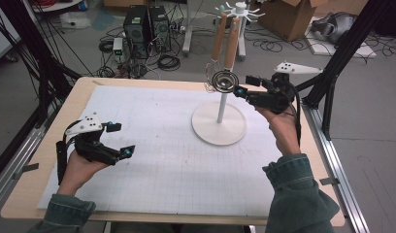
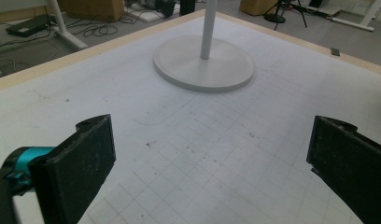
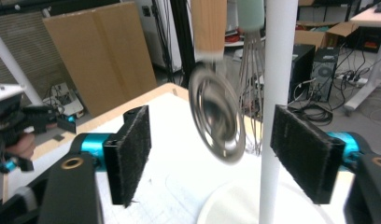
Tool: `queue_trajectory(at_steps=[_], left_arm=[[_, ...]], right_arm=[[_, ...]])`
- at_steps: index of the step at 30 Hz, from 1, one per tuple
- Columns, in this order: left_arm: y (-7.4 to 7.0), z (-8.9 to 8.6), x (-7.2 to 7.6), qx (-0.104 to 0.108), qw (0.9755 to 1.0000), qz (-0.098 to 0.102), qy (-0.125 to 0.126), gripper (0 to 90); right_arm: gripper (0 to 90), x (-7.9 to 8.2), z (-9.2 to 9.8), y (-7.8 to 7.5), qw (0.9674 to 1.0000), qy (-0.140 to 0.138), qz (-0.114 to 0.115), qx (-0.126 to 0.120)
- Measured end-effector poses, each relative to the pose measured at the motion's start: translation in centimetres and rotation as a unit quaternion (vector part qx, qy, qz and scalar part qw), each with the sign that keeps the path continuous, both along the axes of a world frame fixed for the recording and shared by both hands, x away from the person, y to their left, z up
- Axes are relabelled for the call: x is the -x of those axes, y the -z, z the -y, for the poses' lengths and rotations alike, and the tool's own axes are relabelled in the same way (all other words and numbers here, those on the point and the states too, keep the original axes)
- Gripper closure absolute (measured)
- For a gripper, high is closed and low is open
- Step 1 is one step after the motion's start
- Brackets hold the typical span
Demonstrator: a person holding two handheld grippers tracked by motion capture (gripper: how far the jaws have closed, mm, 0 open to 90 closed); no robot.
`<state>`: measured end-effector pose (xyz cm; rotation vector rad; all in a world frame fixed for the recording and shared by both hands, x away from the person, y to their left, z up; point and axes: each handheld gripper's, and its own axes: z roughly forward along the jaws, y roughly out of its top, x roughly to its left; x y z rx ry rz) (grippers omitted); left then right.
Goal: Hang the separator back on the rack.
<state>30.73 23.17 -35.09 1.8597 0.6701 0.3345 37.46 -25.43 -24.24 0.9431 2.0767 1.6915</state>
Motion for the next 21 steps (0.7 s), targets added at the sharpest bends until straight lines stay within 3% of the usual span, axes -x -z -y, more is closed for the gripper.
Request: queue_trajectory(at_steps=[10,21], left_arm=[[0.3,0.0,-0.1,-0.003,1.0000,-0.005,-0.002,1.7],[0.6,0.1,-0.2,-0.006,1.0000,-0.006,-0.002,1.7]], right_arm=[[15.5,1.0,0.3,3.3,0.9999,-0.001,-0.012,0.012],[10.4,2.0,0.1,6.2,0.9998,-0.006,-0.020,0.003]])
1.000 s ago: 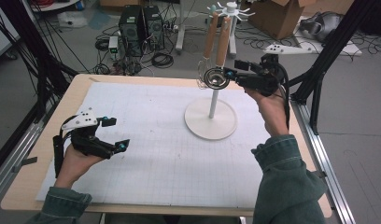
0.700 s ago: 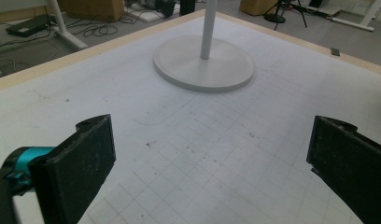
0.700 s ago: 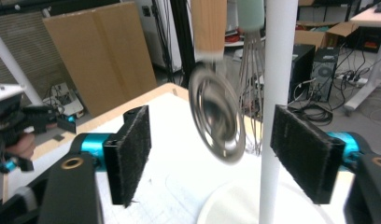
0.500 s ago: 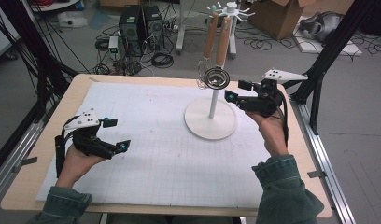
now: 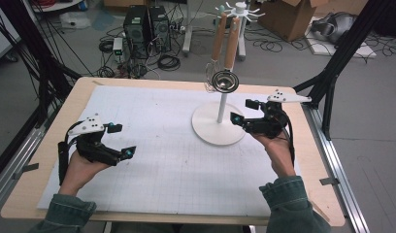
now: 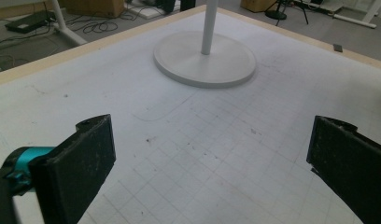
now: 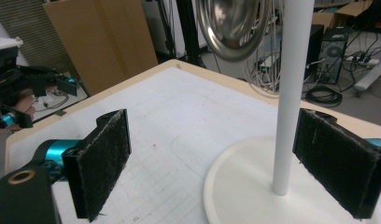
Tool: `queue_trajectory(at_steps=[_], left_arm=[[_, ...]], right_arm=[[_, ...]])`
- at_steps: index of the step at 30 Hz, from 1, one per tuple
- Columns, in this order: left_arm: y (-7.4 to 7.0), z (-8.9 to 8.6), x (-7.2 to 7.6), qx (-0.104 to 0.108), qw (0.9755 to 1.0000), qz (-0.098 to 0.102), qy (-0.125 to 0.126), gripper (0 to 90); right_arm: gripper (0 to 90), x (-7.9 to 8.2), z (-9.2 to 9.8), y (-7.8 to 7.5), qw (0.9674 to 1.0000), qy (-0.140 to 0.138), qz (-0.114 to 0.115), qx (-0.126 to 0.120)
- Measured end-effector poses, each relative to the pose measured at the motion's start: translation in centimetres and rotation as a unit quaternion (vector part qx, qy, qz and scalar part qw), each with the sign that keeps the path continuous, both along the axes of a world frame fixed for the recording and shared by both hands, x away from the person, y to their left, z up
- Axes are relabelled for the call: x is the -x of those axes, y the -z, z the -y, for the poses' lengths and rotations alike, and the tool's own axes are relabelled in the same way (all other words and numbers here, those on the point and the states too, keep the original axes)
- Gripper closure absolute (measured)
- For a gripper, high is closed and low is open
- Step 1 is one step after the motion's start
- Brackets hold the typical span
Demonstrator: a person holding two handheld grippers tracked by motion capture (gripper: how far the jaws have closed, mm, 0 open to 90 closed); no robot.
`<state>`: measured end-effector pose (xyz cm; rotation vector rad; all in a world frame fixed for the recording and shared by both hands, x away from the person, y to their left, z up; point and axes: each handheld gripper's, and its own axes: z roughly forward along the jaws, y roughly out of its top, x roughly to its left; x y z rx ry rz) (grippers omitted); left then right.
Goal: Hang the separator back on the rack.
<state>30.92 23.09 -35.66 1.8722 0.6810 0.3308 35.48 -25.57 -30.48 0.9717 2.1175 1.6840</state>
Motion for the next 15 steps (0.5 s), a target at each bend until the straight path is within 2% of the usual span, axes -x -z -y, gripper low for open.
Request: queue_trajectory(at_steps=[5,8,15], left_arm=[[0.4,-0.2,-0.2,-0.002,1.0000,-0.003,-0.005,1.7],[0.5,-0.2,-0.2,-0.003,1.0000,-0.005,-0.007,1.7],[0.6,-0.2,-0.2,-0.004,0.9999,-0.006,-0.009,1.7]], right_arm=[[9.5,0.3,-0.2,1.2,1.0000,-0.004,-0.006,0.006],[1.1,0.4,-0.4,1.9,0.9999,0.001,-0.010,0.013],[1.1,0.9,-0.4,3.5,0.9996,-0.002,-0.021,0.019]])
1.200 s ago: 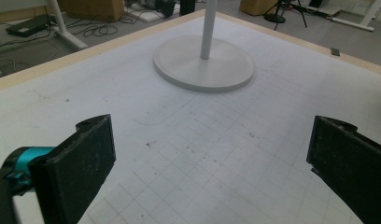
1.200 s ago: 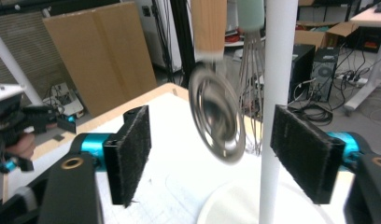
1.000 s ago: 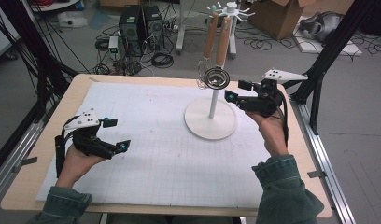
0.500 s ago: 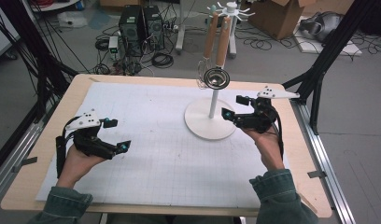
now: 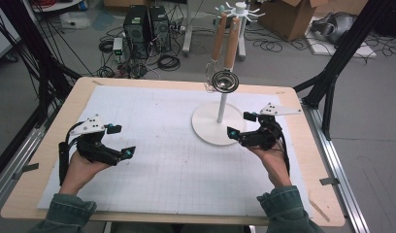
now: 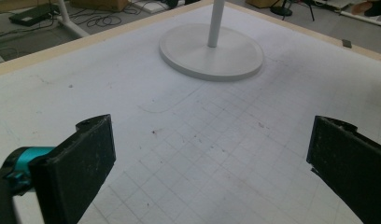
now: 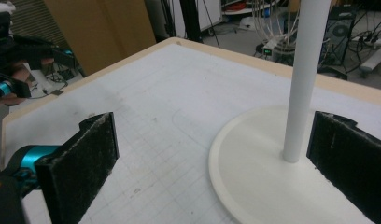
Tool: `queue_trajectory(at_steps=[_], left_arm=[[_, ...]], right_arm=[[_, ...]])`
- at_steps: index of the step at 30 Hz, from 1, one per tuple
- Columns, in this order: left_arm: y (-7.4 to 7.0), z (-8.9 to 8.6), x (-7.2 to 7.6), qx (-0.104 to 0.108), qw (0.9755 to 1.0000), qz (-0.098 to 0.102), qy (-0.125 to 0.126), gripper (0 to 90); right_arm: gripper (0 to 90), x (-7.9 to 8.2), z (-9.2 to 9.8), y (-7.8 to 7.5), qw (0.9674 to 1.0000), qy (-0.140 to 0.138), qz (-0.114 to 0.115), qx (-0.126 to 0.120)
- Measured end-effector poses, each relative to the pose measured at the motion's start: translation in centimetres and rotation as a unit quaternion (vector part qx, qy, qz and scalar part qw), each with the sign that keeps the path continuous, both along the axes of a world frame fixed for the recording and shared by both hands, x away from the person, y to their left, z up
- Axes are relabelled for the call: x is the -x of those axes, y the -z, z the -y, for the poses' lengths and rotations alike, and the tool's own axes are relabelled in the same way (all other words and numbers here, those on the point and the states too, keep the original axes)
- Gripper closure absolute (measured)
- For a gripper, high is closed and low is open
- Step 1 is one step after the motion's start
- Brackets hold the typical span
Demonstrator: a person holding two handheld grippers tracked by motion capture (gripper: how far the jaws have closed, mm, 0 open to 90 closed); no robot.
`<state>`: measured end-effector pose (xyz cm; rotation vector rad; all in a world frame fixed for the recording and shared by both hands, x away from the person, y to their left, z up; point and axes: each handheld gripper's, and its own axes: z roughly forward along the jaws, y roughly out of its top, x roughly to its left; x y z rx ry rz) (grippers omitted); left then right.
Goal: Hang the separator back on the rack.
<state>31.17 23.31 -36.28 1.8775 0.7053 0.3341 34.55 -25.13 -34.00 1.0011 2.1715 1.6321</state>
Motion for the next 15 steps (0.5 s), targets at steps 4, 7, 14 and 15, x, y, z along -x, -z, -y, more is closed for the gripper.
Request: queue_trajectory(at_steps=[4,7,14,15], left_arm=[[0.1,0.0,0.0,0.000,1.0000,0.000,-0.003,1.7],[0.1,-0.1,-0.1,0.001,1.0000,0.002,-0.005,1.7],[0.7,-0.3,-0.2,-0.002,1.0000,-0.002,-0.009,1.7],[0.8,-0.2,-0.3,-0.002,1.0000,-0.002,-0.009,1.7]], right_arm=[[1.0,0.3,0.2,0.9,1.0000,0.003,-0.003,-0.004],[0.2,0.6,0.2,1.6,1.0000,0.004,-0.008,0.003],[0.2,1.5,0.5,3.1,0.9998,0.008,-0.018,0.010],[0.2,1.5,0.6,3.3,0.9998,0.007,-0.016,0.010]])
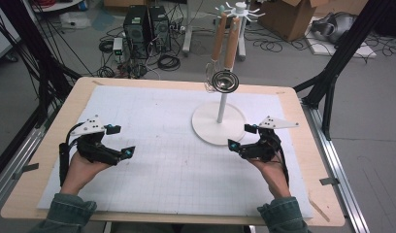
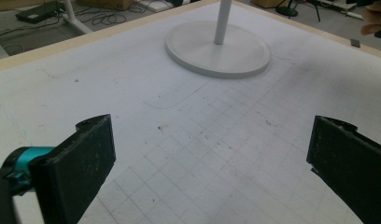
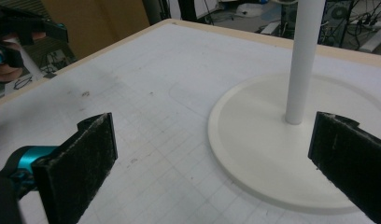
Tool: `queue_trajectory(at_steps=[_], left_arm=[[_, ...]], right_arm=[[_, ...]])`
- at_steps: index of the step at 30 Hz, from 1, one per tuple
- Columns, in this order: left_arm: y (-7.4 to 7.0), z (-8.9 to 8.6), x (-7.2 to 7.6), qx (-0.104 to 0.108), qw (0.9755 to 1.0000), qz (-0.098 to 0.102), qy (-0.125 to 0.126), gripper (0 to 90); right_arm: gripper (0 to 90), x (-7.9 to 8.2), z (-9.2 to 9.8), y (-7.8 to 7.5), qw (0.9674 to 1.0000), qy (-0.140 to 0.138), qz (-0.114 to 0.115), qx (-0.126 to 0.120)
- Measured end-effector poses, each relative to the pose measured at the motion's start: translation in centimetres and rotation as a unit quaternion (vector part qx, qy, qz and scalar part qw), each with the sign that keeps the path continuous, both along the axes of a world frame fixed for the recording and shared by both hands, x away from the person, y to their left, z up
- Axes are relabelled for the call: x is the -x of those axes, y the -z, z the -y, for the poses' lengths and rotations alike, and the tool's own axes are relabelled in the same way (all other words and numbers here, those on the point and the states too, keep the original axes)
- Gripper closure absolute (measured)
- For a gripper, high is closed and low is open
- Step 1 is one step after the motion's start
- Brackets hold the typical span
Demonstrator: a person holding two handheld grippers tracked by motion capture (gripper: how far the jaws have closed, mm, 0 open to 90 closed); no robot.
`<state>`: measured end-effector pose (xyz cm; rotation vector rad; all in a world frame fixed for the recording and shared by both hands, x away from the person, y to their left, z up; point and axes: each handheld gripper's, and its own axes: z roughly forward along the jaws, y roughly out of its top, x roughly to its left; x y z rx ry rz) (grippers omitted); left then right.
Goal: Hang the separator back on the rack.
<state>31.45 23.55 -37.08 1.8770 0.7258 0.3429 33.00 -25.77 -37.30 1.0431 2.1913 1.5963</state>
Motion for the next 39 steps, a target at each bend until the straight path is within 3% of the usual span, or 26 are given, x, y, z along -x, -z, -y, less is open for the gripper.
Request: queue_trajectory(at_steps=[18,39], left_arm=[[1.4,0.3,-0.3,-0.010,0.9999,-0.007,-0.001,1.7],[2.9,0.3,-0.7,-0.022,0.9996,-0.017,-0.007,1.7]], right_arm=[[0.2,1.6,1.8,2.6,0.9996,0.029,-0.009,0.000],[0.2,3.2,3.5,4.3,0.9987,0.051,-0.008,-0.002]])
